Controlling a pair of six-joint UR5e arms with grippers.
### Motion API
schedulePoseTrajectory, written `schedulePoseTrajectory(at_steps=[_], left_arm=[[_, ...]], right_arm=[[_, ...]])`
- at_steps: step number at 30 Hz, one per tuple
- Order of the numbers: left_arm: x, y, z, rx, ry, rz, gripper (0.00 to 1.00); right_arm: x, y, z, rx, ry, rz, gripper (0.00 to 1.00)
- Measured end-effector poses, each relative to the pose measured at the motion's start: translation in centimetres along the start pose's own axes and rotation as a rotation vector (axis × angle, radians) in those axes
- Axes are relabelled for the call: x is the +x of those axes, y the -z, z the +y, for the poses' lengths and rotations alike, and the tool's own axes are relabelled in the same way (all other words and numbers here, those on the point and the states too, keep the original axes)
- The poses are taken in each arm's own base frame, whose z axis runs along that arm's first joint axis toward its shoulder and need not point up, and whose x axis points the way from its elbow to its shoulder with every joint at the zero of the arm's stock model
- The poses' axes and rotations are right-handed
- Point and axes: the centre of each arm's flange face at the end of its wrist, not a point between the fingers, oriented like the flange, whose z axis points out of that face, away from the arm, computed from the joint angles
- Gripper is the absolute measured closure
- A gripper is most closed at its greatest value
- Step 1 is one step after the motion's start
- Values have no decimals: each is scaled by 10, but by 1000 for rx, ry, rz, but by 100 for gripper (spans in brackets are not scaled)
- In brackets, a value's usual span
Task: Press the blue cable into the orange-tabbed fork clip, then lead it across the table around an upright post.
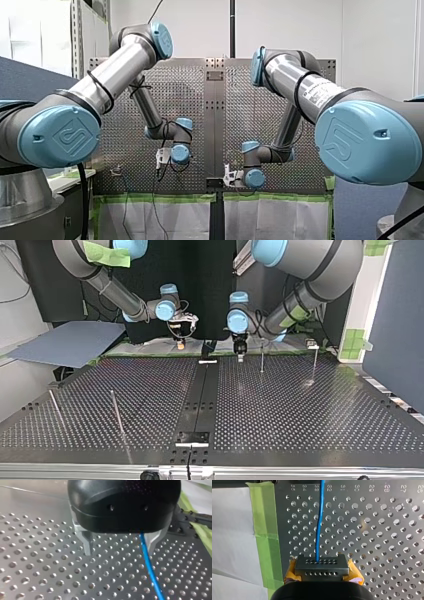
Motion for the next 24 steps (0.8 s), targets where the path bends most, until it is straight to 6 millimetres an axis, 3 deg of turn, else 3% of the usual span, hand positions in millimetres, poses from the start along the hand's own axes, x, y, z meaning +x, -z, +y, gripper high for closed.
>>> schedulePoseTrajectory(at_steps=[7,24], left_arm=[[-1,1,2,-1,3,-20,1],[10,6,10,-65,-169,68,1]], right_arm=[[2,-1,-2,3,1,0,100],[2,-1,-2,3,1,-2,100]])
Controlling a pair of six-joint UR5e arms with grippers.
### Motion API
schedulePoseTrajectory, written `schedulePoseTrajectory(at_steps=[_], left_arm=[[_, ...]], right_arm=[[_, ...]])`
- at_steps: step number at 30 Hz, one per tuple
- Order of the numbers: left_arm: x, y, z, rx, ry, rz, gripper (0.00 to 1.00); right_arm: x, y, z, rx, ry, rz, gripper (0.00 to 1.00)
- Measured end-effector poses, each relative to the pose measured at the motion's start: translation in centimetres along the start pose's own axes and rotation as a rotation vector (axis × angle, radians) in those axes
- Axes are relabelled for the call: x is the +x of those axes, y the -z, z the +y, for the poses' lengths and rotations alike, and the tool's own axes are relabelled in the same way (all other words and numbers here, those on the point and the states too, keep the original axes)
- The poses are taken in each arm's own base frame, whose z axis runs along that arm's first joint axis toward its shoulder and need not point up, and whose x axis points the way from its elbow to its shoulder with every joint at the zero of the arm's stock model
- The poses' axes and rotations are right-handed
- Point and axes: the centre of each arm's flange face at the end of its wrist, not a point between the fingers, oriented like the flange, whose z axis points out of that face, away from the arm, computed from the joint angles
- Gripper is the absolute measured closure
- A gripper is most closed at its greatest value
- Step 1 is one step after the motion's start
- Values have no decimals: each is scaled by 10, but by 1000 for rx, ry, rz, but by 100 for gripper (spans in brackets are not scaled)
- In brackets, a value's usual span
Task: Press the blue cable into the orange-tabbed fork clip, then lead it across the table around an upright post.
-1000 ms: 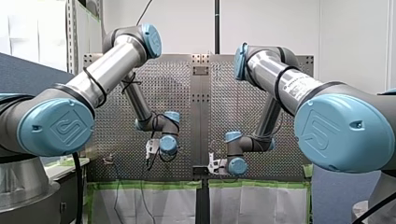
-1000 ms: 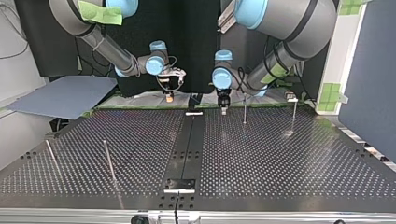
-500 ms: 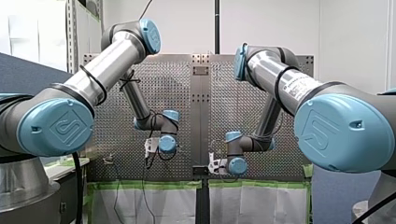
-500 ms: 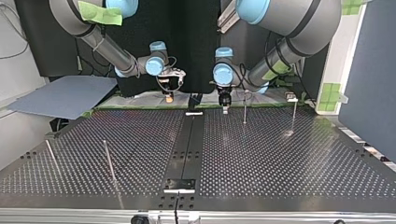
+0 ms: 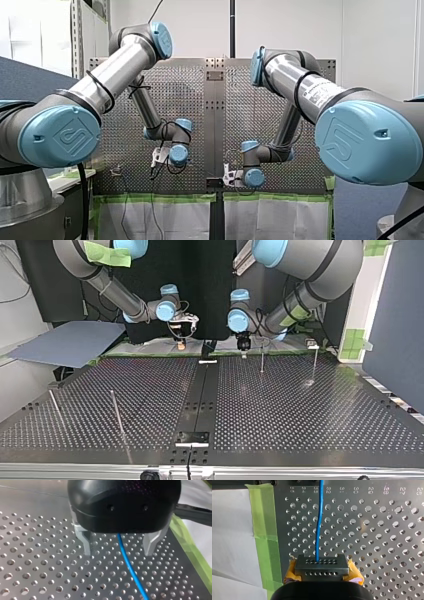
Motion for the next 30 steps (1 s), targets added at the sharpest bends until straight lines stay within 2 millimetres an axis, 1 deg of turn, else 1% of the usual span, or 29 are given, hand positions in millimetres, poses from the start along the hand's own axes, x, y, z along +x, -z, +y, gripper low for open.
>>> schedulePoseTrajectory(at_steps=[8,21,22,23,25,26,27,28,29,30], left_arm=[[-8,-4,-2,-25,-15,-14,1],[-8,-1,-7,-18,-26,-17,1],[-8,-1,-8,-16,-30,-18,7],[-8,0,-9,-13,-34,-19,19],[-9,1,-11,-10,-43,-22,19],[-9,2,-12,-9,-46,-24,55],[-9,2,-13,-9,-50,-26,55],[-9,3,-14,-8,-53,-27,69],[-9,3,-14,-7,-55,-28,91],[-9,4,-15,-7,-57,-29,91]], right_arm=[[0,0,-1,2,1,-1,100],[-1,1,-2,4,1,-5,100],[-1,1,-2,4,1,-5,100],[-1,1,-2,4,1,-5,100],[-1,1,-2,3,1,-6,100],[-1,1,-2,4,1,-6,100],[-1,1,-2,4,1,-6,100],[-1,1,-2,4,1,-6,100],[-1,1,-2,4,1,-7,100],[-1,1,-2,4,1,-7,100]])
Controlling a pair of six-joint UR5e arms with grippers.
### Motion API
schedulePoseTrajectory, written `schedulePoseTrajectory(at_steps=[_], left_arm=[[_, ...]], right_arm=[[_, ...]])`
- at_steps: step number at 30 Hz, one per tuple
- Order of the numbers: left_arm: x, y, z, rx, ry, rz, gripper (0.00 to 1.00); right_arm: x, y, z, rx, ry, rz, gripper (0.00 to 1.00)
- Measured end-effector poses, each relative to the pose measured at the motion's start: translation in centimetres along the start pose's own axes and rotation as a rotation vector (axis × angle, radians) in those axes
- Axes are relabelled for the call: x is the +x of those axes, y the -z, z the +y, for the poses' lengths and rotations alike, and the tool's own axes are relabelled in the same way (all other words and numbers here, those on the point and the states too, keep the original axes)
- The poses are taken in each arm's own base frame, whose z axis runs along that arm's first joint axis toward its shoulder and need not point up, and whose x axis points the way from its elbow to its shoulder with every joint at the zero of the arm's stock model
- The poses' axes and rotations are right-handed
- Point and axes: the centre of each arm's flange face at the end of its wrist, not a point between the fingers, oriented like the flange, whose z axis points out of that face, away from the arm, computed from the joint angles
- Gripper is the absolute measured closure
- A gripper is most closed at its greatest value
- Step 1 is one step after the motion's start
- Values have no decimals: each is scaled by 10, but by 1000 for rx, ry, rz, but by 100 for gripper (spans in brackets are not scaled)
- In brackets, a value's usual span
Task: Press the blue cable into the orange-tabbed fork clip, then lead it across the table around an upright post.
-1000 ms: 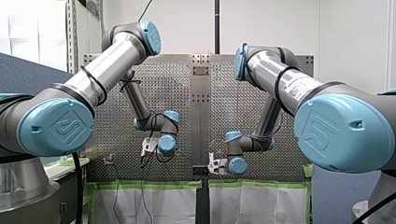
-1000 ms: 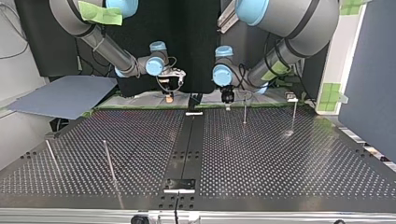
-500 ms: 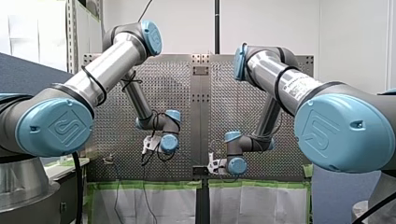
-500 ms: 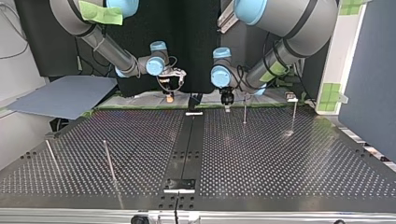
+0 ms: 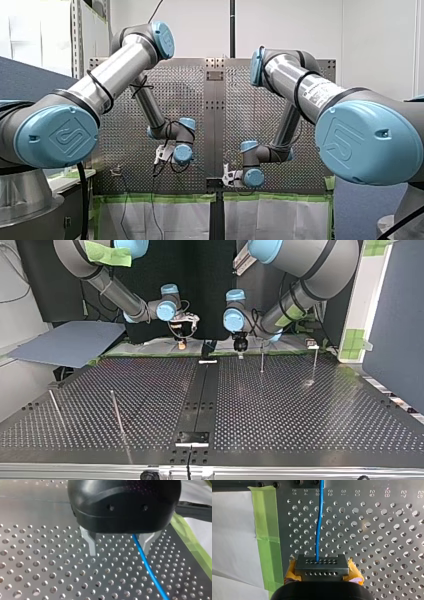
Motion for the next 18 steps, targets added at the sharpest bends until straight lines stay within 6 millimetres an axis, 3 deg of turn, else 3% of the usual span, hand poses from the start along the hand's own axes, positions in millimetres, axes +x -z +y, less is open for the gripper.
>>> schedulePoseTrajectory(at_steps=[1,18], left_arm=[[0,0,0,1,-1,0,100],[-1,2,-7,56,25,-9,100]], right_arm=[[0,0,0,0,0,0,100],[-1,1,-1,-1,1,-9,100]])
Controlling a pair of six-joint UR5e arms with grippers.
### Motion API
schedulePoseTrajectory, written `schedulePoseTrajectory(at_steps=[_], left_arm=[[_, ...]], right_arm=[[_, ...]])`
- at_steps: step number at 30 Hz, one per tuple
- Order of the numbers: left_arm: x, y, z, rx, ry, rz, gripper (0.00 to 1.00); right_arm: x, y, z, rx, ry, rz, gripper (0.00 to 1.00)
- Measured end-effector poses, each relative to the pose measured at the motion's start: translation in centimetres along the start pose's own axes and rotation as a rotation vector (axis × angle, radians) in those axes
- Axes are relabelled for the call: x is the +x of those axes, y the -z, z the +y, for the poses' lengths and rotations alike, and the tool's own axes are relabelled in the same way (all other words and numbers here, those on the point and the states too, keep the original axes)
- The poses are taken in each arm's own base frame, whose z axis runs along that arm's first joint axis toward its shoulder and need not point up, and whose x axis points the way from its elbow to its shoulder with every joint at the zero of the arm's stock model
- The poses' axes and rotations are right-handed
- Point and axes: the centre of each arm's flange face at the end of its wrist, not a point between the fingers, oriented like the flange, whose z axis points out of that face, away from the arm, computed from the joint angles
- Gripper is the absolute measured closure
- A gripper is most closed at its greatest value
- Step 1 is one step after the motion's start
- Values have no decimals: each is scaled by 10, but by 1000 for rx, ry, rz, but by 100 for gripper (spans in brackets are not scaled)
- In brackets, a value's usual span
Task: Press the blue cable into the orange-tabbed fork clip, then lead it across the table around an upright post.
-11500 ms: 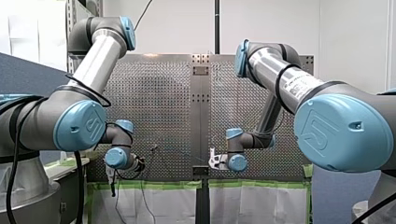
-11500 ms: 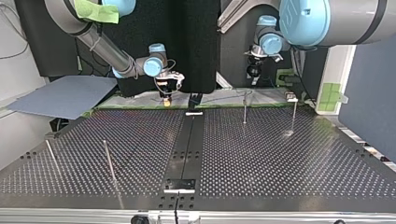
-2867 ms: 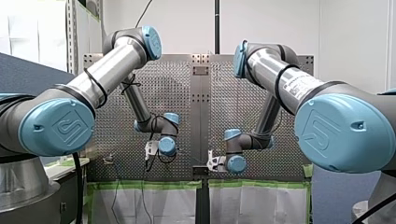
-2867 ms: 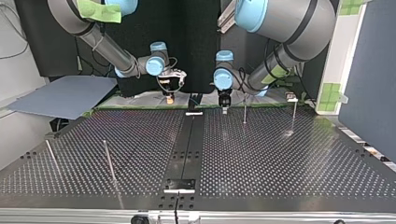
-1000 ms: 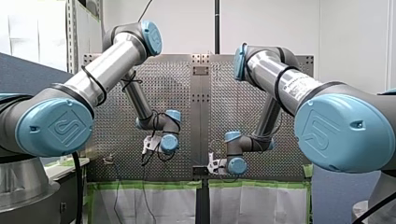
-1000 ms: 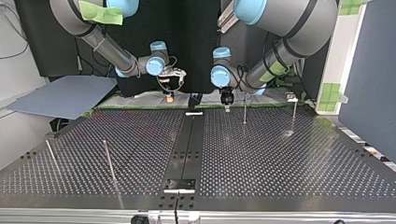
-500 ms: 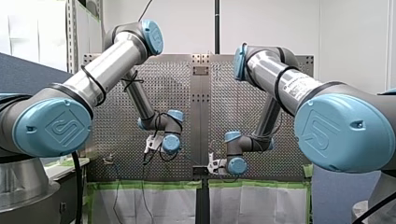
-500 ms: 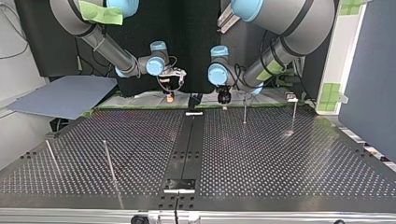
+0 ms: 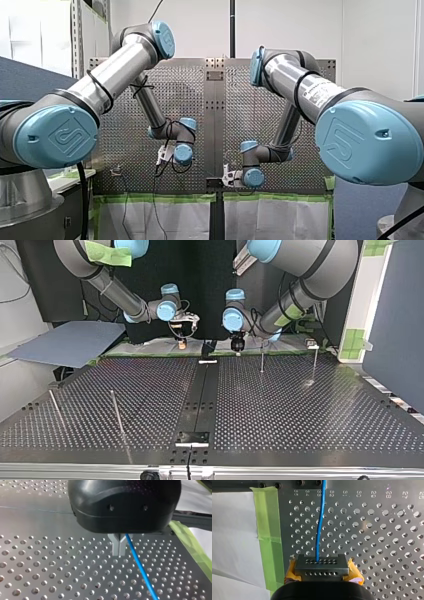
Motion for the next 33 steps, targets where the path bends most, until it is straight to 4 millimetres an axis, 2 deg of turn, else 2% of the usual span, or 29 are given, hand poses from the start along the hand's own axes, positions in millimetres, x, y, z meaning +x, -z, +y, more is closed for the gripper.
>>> schedulePoseTrajectory(at_steps=[5,13,22,33], left_arm=[[0,1,-1,13,20,6,100],[-4,9,-7,32,16,16,100],[-46,32,-21,80,44,-25,100],[-98,58,-15,94,95,-51,100]], right_arm=[[2,1,4,-21,16,-15,100],[36,11,3,-34,60,-37,100],[84,29,-1,-29,66,-55,100],[146,46,-5,-27,64,-33,100]])
